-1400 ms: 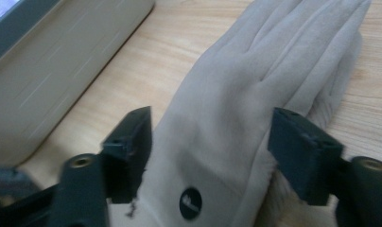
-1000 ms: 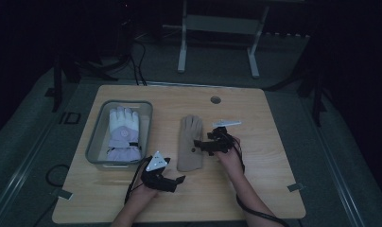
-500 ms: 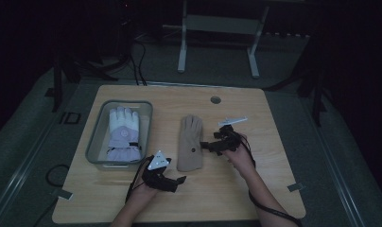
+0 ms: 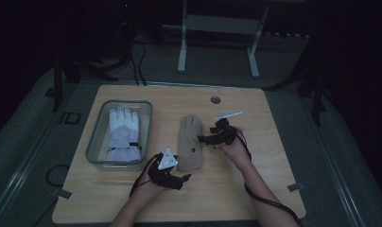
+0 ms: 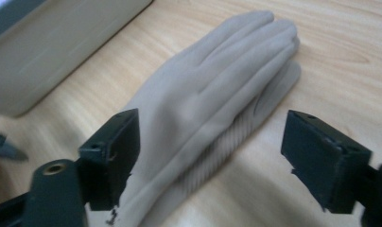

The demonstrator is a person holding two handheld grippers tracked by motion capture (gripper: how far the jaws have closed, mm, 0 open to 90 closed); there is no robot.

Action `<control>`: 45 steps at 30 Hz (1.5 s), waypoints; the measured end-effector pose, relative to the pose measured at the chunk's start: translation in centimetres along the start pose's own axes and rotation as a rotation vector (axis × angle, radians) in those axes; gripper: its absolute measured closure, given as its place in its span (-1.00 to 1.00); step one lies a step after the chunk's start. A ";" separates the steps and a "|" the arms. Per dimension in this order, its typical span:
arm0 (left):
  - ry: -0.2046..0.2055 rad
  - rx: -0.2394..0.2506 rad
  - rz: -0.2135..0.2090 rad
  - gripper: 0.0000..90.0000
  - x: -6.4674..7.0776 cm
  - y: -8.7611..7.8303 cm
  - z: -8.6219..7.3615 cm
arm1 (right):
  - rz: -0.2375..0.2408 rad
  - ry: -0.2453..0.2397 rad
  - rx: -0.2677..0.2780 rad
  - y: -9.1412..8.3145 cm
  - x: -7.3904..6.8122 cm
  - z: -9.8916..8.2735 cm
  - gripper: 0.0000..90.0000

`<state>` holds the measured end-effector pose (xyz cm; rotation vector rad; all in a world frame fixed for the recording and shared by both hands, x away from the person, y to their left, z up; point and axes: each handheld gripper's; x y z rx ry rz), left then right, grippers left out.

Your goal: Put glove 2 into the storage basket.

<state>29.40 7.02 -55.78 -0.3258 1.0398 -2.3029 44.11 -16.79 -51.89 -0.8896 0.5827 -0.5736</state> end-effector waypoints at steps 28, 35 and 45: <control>0.123 -0.219 0.018 -0.27 -1.3 3.8 3.1 | 0.029 0.129 -0.158 5.3 2.0 4.2 0.16; 0.146 -0.245 0.077 0.51 -1.5 3.8 3.6 | 0.007 0.128 -0.158 4.7 1.7 4.4 0.54; 0.092 -0.247 0.064 0.76 -1.7 3.6 4.0 | 0.013 0.138 -0.153 4.4 1.5 4.6 0.66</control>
Point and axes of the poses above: each handheld gripper's, and its own axes: y roughly forward along the jaws, z roughly out of its top, x roughly to its right, and after that the axes turned 15 degrees about -x, right-handed
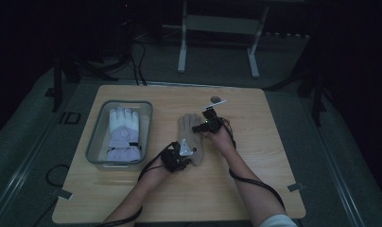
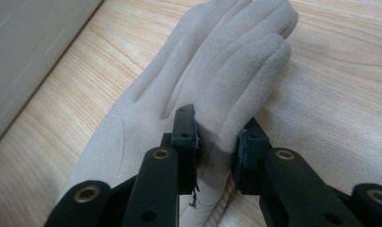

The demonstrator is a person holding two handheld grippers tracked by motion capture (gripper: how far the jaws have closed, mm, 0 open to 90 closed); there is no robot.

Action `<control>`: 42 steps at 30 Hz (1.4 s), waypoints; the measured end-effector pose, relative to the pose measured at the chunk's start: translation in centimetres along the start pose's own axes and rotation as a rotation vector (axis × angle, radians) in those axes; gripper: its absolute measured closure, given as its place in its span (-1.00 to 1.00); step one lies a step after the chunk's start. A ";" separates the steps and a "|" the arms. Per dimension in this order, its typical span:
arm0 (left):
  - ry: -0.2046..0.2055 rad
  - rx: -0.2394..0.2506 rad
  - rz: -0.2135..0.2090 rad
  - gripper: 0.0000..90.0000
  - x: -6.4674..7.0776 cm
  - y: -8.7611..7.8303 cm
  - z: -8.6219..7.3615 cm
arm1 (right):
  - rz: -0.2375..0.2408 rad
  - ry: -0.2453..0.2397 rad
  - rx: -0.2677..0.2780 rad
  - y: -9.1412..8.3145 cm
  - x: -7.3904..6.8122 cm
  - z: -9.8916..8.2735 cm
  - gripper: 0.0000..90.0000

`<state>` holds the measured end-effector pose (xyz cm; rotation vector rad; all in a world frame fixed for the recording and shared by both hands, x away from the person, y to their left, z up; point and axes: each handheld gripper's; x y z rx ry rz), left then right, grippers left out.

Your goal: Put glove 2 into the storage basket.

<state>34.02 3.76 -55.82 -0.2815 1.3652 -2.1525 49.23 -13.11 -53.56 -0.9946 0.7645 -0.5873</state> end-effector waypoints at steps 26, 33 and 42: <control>0.015 0.044 0.085 0.78 -0.4 -5.9 1.2 | 0.009 -0.068 0.116 -5.2 -2.9 1.8 0.70; 0.005 0.037 0.108 0.78 -1.2 -7.7 0.8 | 0.012 -0.095 0.146 -6.3 -4.6 3.2 0.70; -0.030 0.040 0.149 0.78 -2.6 -10.3 -0.7 | 0.038 -0.120 0.173 -6.9 -7.0 5.2 0.70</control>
Point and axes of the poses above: each handheld gripper's, and its own axes: y roughly forward along the jaws, z roughly out of its top, x roughly to its right, and after that the axes turned 15 degrees about -x, right-handed
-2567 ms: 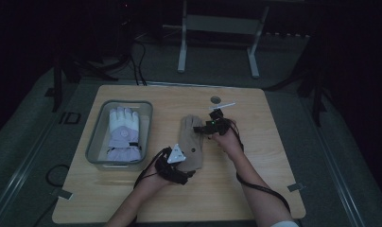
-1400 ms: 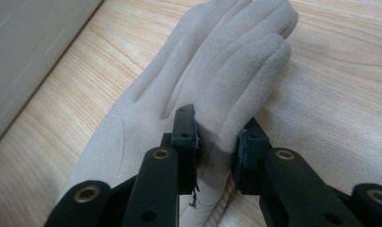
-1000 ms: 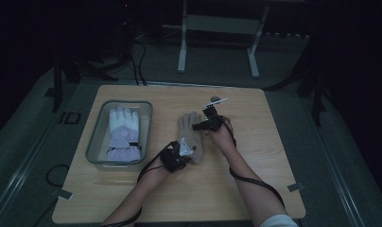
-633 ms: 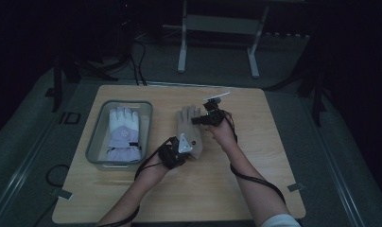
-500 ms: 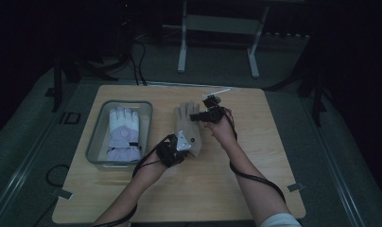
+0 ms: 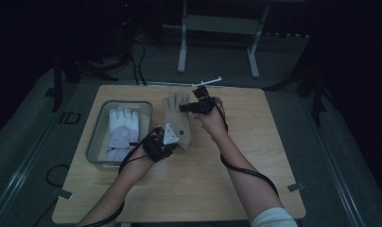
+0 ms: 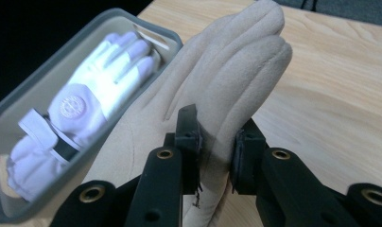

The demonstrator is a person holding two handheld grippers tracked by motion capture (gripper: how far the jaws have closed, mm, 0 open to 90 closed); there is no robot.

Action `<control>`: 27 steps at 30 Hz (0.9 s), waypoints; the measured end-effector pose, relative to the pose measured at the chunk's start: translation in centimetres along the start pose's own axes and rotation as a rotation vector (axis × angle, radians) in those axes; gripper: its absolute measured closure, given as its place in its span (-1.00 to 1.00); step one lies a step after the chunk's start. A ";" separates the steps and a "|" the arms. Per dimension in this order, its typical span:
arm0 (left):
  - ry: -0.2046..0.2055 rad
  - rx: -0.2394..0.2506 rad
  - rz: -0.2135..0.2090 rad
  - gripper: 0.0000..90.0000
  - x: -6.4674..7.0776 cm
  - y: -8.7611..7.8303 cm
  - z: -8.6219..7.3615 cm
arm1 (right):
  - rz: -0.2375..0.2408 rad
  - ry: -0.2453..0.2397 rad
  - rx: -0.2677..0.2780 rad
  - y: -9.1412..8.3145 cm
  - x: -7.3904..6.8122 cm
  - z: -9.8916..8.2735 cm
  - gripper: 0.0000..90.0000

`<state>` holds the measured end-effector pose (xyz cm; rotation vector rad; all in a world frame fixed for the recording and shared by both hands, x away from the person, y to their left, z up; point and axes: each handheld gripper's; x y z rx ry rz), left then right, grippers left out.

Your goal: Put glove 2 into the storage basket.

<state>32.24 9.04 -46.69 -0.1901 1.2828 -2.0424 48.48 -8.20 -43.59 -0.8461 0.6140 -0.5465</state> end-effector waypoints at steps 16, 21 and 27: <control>-0.059 -0.023 0.044 0.78 -2.7 -3.1 -4.7 | 0.035 -0.073 -0.001 2.5 -4.8 3.3 0.70; -0.090 -0.040 0.046 0.78 -3.5 -3.4 -6.2 | 0.039 -0.088 -0.008 3.5 -6.1 4.1 0.70; -0.115 -0.055 0.051 0.78 -4.0 -3.6 -7.6 | 0.051 -0.107 -0.026 5.0 -7.5 5.0 0.70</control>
Point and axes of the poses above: each handheld gripper's, and its own axes: y roughly forward along the jaws, z roughly out of its top, x roughly to its right, and after that the axes turned 15 degrees about -x, right-handed
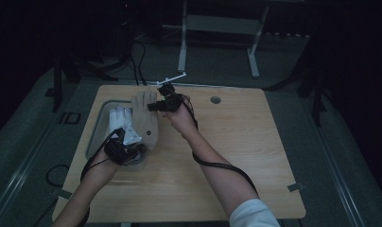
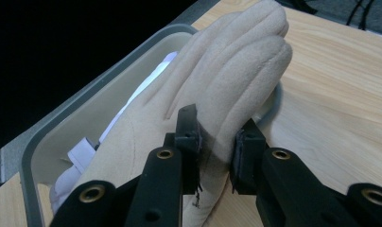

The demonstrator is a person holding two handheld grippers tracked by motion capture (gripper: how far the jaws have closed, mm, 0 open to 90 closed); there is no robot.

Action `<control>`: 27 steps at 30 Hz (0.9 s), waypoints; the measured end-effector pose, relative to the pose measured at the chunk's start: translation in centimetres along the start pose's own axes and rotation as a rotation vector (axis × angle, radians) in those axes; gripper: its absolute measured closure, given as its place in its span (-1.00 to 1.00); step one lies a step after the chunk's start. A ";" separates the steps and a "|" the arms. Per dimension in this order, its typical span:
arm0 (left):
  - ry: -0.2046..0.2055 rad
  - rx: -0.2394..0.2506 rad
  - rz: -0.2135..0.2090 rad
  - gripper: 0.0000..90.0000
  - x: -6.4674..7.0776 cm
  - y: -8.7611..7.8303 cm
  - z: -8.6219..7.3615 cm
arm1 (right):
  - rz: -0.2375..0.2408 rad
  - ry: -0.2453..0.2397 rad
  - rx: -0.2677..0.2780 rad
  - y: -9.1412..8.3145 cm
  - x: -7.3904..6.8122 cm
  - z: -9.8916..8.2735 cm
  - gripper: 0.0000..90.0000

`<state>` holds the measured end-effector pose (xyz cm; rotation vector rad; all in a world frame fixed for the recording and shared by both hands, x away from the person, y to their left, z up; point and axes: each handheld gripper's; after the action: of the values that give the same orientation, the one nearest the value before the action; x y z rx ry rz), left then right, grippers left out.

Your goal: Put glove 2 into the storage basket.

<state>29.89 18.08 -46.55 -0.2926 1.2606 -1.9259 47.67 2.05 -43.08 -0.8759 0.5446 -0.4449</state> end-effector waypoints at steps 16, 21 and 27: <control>-0.086 -0.026 0.006 0.78 -2.7 0.0 -5.0 | 0.011 -0.066 -0.045 4.8 -3.6 2.9 0.70; -0.107 -0.040 0.000 0.78 -3.1 0.3 -5.8 | -0.004 -0.089 -0.073 6.4 -4.3 3.6 0.70; -0.122 -0.052 -0.020 0.78 -3.2 1.2 -6.0 | -0.025 -0.093 -0.102 8.0 -4.3 3.7 0.69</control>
<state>29.08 24.17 -49.71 -0.4442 1.2318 -1.8646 47.74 11.29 -46.54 -0.9969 0.4746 -0.3997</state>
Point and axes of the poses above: each handheld gripper's, and its own axes: y roughly forward along the jaws, z roughly out of its top, x roughly to its right, and after that the axes turned 15 degrees about -x, right-handed
